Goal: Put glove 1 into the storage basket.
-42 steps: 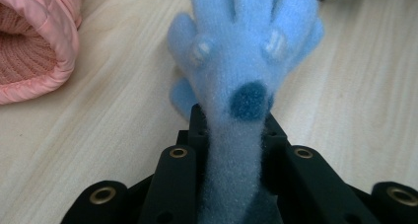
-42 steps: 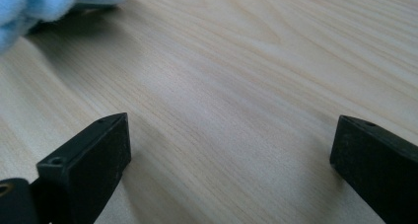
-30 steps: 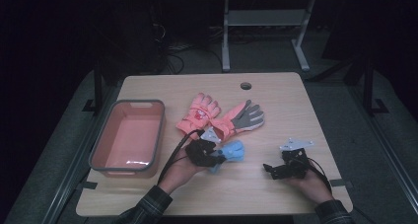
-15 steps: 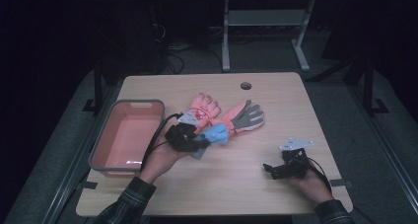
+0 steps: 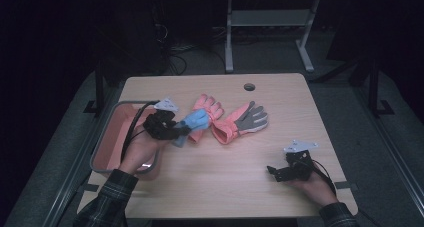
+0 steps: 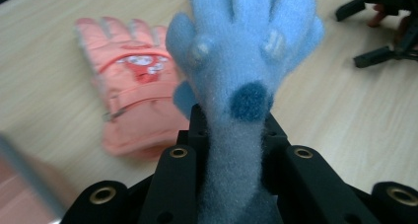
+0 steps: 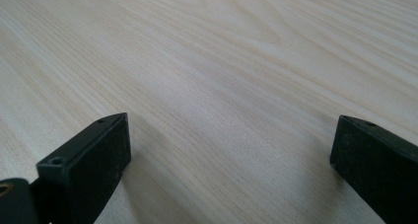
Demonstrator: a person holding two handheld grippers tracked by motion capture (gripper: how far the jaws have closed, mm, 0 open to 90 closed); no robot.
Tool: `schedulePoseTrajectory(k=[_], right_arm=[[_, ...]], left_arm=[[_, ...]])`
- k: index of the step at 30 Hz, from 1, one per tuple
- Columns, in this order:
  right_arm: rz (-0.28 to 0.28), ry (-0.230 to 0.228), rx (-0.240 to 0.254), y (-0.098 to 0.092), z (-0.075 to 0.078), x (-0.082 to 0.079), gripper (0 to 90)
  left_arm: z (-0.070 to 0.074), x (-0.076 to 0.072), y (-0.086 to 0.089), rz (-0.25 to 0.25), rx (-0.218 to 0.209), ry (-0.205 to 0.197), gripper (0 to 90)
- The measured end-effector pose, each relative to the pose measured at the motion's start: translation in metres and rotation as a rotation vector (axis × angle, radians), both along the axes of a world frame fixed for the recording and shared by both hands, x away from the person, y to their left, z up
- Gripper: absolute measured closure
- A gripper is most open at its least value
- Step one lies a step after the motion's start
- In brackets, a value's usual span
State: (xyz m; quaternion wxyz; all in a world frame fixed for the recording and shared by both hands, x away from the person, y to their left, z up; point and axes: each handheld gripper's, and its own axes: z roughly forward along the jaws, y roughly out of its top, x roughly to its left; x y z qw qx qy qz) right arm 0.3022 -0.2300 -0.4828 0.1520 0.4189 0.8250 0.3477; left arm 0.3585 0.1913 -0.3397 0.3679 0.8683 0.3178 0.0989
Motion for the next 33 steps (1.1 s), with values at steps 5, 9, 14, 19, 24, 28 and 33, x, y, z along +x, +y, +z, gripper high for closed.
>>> schedulePoseTrajectory(k=[5,9,14,19,24,28,33], right_arm=[[0.0,0.001,0.0,0.0,0.0,0.0,1.3],[0.0,0.0,0.0,0.0,0.0,0.0,1.3],[0.0,0.001,0.0,0.0,0.0,0.0,1.3],[0.001,0.002,-0.001,0.0,0.0,0.0,1.3],[0.001,0.002,-0.001,0.0,0.0,0.0,1.3],[0.001,0.002,-0.001,0.0,0.0,0.0,1.3],[0.0,0.002,-0.001,0.0,0.0,0.0,1.3]], left_arm=[[0.001,0.007,0.023,0.06,0.015,-0.003,74.3],[0.0,0.014,0.039,0.1,0.018,-0.016,74.2],[-0.003,0.024,0.058,0.159,0.054,-0.022,74.2],[-0.007,0.032,0.075,0.218,0.064,-0.021,74.1],[-0.016,0.04,0.09,0.261,0.08,-0.008,74.1],[-0.027,0.046,0.098,0.293,0.107,0.011,73.9],[-0.04,0.052,0.105,0.324,0.134,0.033,73.7]])
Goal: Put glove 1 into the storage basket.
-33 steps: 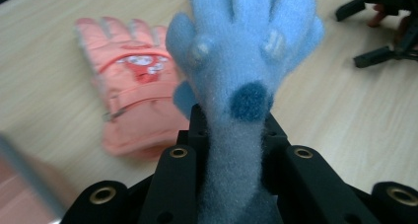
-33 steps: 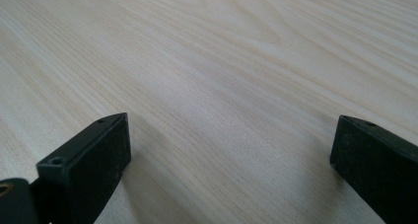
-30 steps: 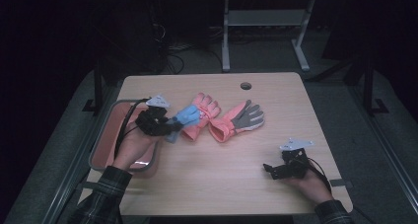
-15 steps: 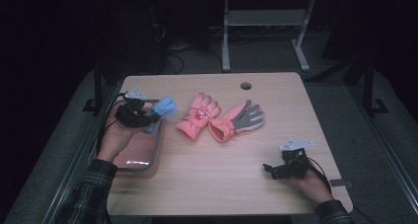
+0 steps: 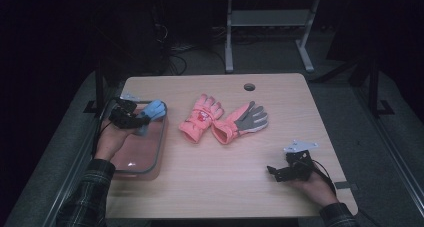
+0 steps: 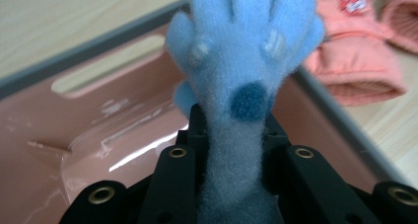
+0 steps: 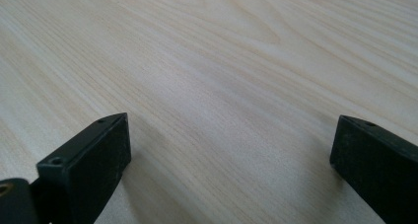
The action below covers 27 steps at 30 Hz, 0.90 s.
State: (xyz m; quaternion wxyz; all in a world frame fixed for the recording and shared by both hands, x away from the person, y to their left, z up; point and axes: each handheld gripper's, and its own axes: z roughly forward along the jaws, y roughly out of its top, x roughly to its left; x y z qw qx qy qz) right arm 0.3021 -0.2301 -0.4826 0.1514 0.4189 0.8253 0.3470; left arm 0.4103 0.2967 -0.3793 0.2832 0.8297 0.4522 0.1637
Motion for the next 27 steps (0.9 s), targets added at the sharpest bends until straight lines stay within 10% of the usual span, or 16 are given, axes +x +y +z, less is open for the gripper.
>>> schedulePoseTrajectory(k=[21,27], right_arm=[[0.0,0.0,0.0,0.0,0.0,0.0,1.3],[0.0,0.0,0.0,0.0,0.0,0.0,1.3]], left_arm=[[-0.049,0.017,0.004,0.019,0.057,0.115,68.6],[-0.055,0.019,0.004,0.018,0.054,0.14,48.3]])
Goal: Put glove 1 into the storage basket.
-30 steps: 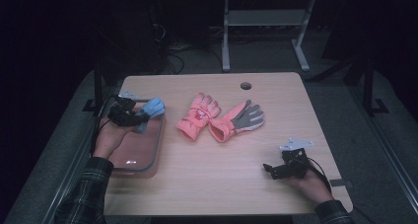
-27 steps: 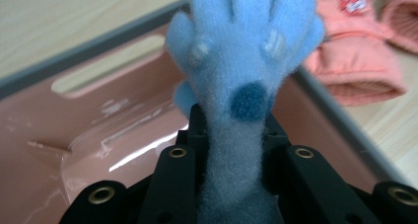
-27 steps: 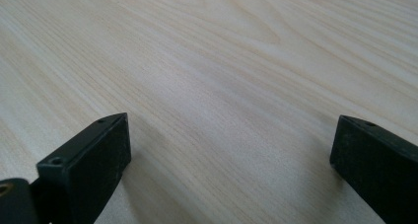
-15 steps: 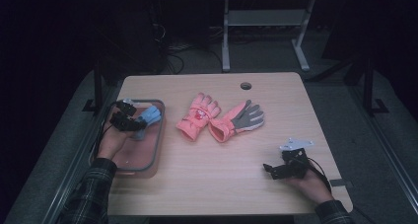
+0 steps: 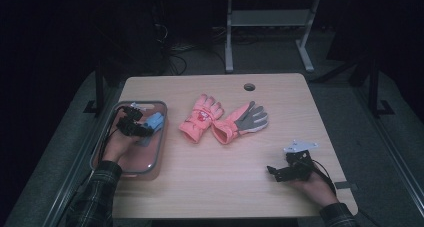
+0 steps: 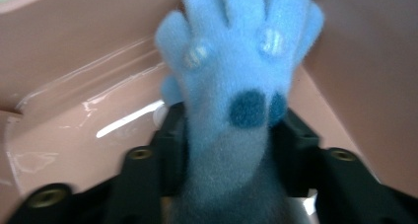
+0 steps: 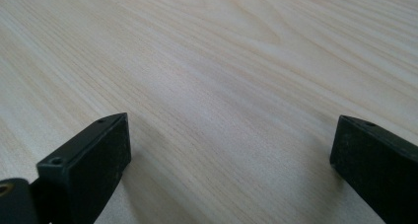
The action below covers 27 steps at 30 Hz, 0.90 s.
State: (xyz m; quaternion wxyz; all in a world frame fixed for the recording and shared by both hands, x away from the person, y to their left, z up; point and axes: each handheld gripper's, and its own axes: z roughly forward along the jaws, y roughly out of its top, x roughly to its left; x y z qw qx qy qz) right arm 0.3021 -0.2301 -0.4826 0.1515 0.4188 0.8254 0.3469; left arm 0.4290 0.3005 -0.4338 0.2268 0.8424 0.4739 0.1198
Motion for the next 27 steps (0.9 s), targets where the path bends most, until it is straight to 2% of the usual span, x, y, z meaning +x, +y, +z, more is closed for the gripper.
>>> schedulePoseTrajectory(k=[6,10,16,20,24,27], right_arm=[[0.0,0.0,0.0,0.0,0.0,0.0,1.3],[0.0,0.0,0.0,0.0,0.0,0.0,1.3],[0.0,0.0,0.0,0.0,0.0,0.0,1.3],[0.0,0.0,0.0,0.0,0.0,0.0,1.3],[0.0,0.0,0.0,0.0,0.0,0.0,1.3],[0.0,0.0,0.0,0.0,0.0,0.0,1.3]], left_arm=[[0.005,-0.001,0.003,0.014,-0.007,-0.024,26.6],[0.015,-0.005,0.008,0.032,-0.04,-0.07,20.4],[0.032,-0.013,0.008,0.021,-0.061,-0.109,17.1],[0.044,-0.018,0.005,0.009,-0.096,-0.129,16.9],[0.056,-0.025,-0.003,-0.005,-0.142,-0.149,16.1],[0.062,-0.032,-0.013,-0.042,-0.158,-0.155,15.2]])
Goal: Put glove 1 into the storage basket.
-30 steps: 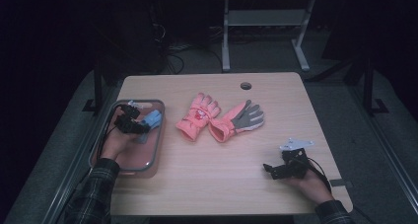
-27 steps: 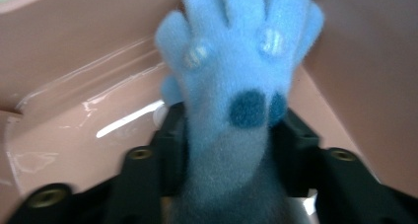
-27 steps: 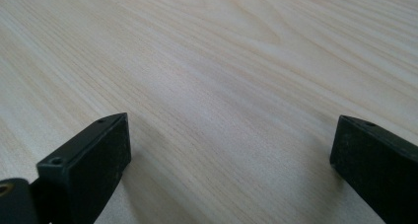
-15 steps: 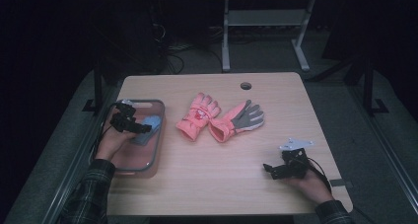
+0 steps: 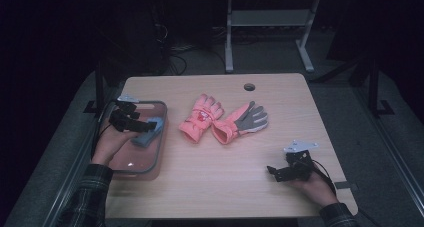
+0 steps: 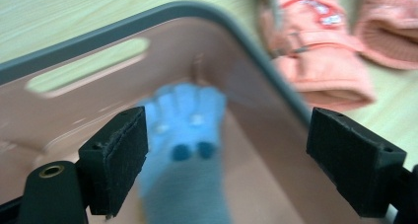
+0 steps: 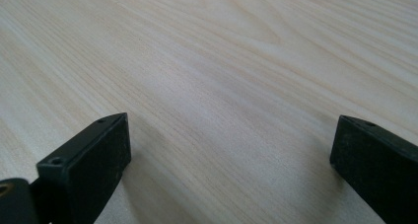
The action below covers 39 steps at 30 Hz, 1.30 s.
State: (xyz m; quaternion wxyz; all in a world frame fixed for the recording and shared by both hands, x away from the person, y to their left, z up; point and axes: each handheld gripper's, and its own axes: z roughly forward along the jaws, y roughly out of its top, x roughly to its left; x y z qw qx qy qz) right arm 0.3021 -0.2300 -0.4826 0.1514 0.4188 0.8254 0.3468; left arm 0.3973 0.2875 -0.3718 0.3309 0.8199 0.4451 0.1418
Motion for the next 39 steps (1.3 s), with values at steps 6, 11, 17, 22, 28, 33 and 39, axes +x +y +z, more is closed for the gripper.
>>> schedulePoseTrajectory(k=[6,11,17,22,28,33,39], right_arm=[[0.0,-0.001,0.0,0.0,0.0,0.0,1.3],[0.001,-0.001,0.0,0.0,0.0,0.0,1.3],[-0.002,-0.002,0.0,0.0,0.0,-0.001,1.3],[0.001,-0.007,-0.002,-0.001,0.0,-0.001,1.3],[0.004,-0.01,-0.005,-0.001,0.0,-0.001,1.2],[0.002,-0.008,-0.003,-0.001,0.0,-0.001,1.2],[0.003,-0.008,-0.003,-0.001,0.0,-0.001,1.2]], left_arm=[[0.011,-0.012,-0.021,-0.066,-0.029,-0.022,13.6],[0.018,-0.024,-0.039,-0.111,-0.043,-0.031,13.4],[0.018,-0.04,-0.062,-0.142,-0.047,-0.038,13.4],[0.011,-0.055,-0.082,-0.169,-0.058,-0.035,13.4],[0.002,-0.071,-0.102,-0.188,-0.066,-0.035,13.5],[-0.006,-0.082,-0.118,-0.212,-0.064,-0.035,13.5],[-0.022,-0.096,-0.132,-0.239,-0.071,-0.032,13.5]])
